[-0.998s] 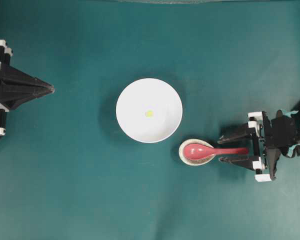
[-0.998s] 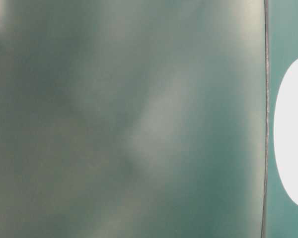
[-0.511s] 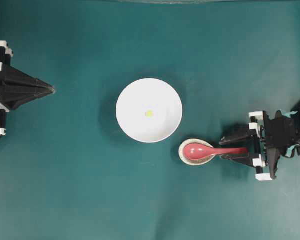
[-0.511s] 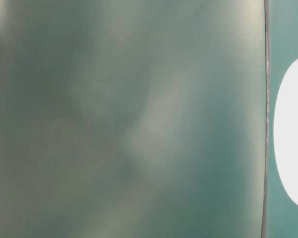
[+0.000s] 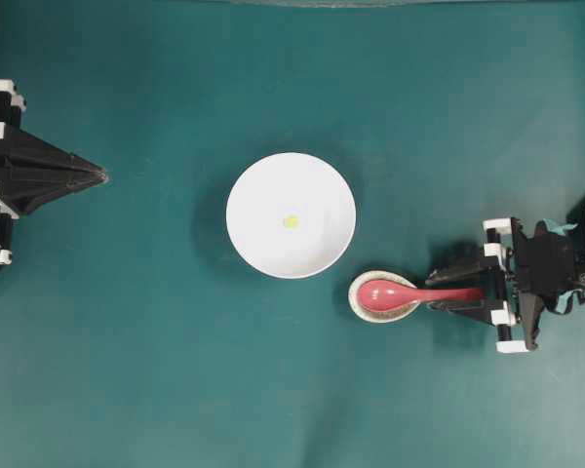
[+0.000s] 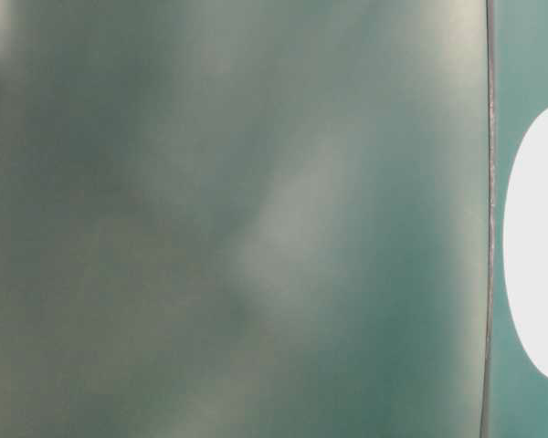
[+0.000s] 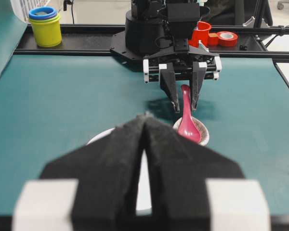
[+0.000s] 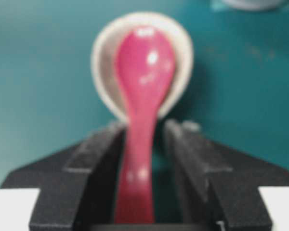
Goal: Scoop the yellow hexagonal prism block from the bowl with a spoon using the right arm.
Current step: 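Close the right gripper on the pink spoon handle, then lift the spoon off the rest and carry it over the bowl, then lower the spoon into the bowl and push it under the yellow block, then raise the spoon with the yellow block and pull it back right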
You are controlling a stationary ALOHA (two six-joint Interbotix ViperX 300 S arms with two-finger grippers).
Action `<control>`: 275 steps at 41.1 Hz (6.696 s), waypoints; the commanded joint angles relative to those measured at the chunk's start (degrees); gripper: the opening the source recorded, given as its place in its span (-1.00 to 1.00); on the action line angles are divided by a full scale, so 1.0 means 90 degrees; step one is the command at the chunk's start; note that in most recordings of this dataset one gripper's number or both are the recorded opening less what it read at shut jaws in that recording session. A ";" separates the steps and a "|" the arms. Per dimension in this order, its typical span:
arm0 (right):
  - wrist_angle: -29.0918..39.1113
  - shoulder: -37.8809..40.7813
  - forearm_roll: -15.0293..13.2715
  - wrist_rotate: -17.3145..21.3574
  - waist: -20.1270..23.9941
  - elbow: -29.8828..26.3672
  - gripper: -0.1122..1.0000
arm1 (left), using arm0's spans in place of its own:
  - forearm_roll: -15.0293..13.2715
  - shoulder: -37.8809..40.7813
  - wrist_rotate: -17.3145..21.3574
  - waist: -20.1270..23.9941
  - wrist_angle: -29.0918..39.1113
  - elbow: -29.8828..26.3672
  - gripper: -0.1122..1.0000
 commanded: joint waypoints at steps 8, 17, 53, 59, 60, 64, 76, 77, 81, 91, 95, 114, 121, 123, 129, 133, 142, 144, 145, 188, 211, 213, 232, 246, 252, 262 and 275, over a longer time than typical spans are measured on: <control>-0.0039 -0.0059 -0.0029 -0.0078 0.0020 -0.0049 -0.08 | 0.0020 0.0059 0.0010 0.0020 -0.0020 -0.0156 -0.80; -0.0029 -0.0059 -0.0029 -0.0098 0.0020 -0.0078 -0.15 | 0.0020 0.0059 0.0010 0.0020 -0.0020 -0.0156 -0.80; 0.1270 -0.2344 -0.0020 -0.0381 -0.0430 -0.0176 -0.35 | 0.0020 -0.0195 0.0000 0.0020 0.0156 -0.0205 -0.80; 0.2578 -0.3154 -0.0020 -0.0771 -0.0918 -0.0459 -0.35 | 0.0020 -0.0195 -0.0010 0.0020 0.0186 -0.0205 -0.80; 0.2910 -0.3340 -0.0020 -0.0879 -0.1045 -0.0557 -0.35 | 0.0020 -0.0195 -0.0020 0.0020 0.0195 -0.0215 -0.80; 0.4170 -0.3857 -0.0029 -0.1279 -0.1514 -0.0947 -0.35 | 0.0020 -0.0195 -0.0029 0.0020 0.0225 -0.0205 -0.80; 0.7246 -0.4365 -0.0029 -0.2090 -0.2734 -0.2275 -0.35 | 0.0020 -0.0127 -0.0088 0.0020 0.0234 -0.0195 -0.80; 0.7402 -0.4355 -0.0029 -0.2100 -0.2813 -0.2363 -0.35 | 0.0020 -0.0127 -0.0088 0.0020 0.0244 -0.0195 -0.80; 0.8066 -0.4238 -0.0029 -0.2109 -0.3174 -0.2715 -0.35 | 0.0020 -0.0117 -0.0088 0.0020 0.0244 -0.0195 -0.80; 0.9453 -0.3770 -0.0039 -0.2080 -0.3867 -0.3516 -0.35 | 0.0020 -0.0107 -0.0088 0.0020 0.0234 -0.0195 -0.80; 0.9824 -0.3525 -0.0088 -0.2070 -0.3994 -0.3809 -0.35 | 0.0020 -0.0107 -0.0088 0.0020 0.0244 -0.0195 -0.80; 1.1045 -0.2041 -0.0605 -0.2021 -0.4111 -0.5098 -0.35 | 0.0020 -0.0107 -0.0088 0.0020 0.0234 -0.0195 -0.80; 1.1055 -0.1797 -0.0635 -0.2002 -0.4121 -0.5156 -0.35 | 0.0020 -0.0107 -0.0088 0.0020 0.0234 -0.0195 -0.80; 1.1045 -0.1758 -0.0625 -0.2002 -0.4111 -0.5146 -0.35 | 0.0020 -0.0107 -0.0088 0.0020 0.0234 -0.0195 -0.80; 1.0977 -0.1650 -0.0635 -0.2002 -0.4121 -0.5146 -0.35 | 0.0020 -0.0107 -0.0088 0.0020 0.0225 -0.0195 -0.80; 1.0928 -0.1572 -0.0635 -0.2002 -0.4121 -0.5146 -0.35 | 0.0020 -0.0117 -0.0098 0.0020 0.0225 -0.0195 -0.80; 1.0713 -0.1416 -0.0635 -0.2002 -0.4121 -0.5146 -0.35 | 0.0020 -0.0107 -0.0098 0.0020 0.0225 -0.0195 -0.80; 1.0654 -0.1387 -0.0635 -0.2002 -0.4121 -0.5156 -0.35 | 0.0020 -0.0107 -0.0098 0.0020 0.0225 -0.0195 -0.80; 1.0635 -0.1377 -0.0635 -0.2002 -0.4111 -0.5156 -0.35 | 0.0020 -0.0107 -0.0098 0.0020 0.0225 -0.0195 -0.80; 0.9824 -0.1182 -0.0557 -0.1992 -0.3926 -0.5166 -0.35 | 0.0020 -0.0107 -0.0098 0.0020 0.0225 -0.0195 -0.80; 0.9150 -0.0947 -0.0449 -0.1992 -0.3721 -0.5400 -0.35 | 0.0020 -0.0117 -0.0107 0.0020 0.0234 -0.0205 -0.79; 0.9082 -0.0947 -0.0400 -0.1992 -0.3701 -0.5391 -0.35 | 0.0020 -0.0107 -0.0107 0.0020 0.0225 -0.0205 -0.79; 0.8691 -0.1084 -0.0332 -0.1973 -0.3604 -0.5146 -0.35 | 0.0020 -0.0107 -0.0117 0.0020 0.0205 -0.0215 -0.79; 0.7861 -0.1445 -0.0156 -0.1973 -0.3555 -0.4561 -0.35 | 0.0020 -0.0117 -0.0127 0.0020 0.0234 -0.0205 -0.79; 0.7490 -0.1611 -0.0127 -0.1973 -0.3477 -0.4316 -0.35 | 0.0020 -0.0107 -0.0127 0.0020 0.0234 -0.0205 -0.79; 0.6709 -0.1904 -0.0117 -0.1973 -0.3311 -0.3906 -0.35 | 0.0020 -0.0117 -0.0127 0.0020 0.0244 -0.0215 -0.79; 0.5449 -0.2324 -0.0127 -0.1973 -0.3047 -0.3438 -0.35 | 0.0020 -0.0107 -0.0127 0.0020 0.0244 -0.0205 -0.79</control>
